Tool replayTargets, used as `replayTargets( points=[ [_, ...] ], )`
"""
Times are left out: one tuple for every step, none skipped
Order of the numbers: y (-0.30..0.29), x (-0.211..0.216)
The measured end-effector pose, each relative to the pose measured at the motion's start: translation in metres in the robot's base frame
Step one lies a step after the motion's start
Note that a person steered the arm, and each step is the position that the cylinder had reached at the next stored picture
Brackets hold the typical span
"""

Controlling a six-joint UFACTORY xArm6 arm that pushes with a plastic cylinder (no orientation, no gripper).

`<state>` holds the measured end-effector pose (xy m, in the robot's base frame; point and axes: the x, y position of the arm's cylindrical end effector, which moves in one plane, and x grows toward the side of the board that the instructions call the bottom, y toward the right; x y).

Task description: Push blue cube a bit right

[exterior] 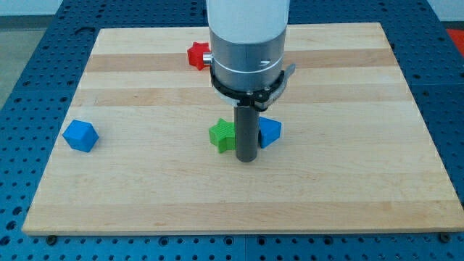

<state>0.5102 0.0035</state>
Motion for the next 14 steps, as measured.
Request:
replayTargets(
  points=[
    [-0.017,0.003],
    [-0.062,0.013],
    [-0.141,0.012],
    [-0.220,0.011],
    [-0.294,0.006],
    [-0.308,-0.013],
    [-0.308,-0.046],
    [-0.301,-0.052],
    [-0.283,-0.049],
    [-0.303,-0.049],
    [-0.308,-0.050],
    [-0.308,-0.042],
    [-0.308,-0.023],
    [-0.300,-0.014]
  ],
)
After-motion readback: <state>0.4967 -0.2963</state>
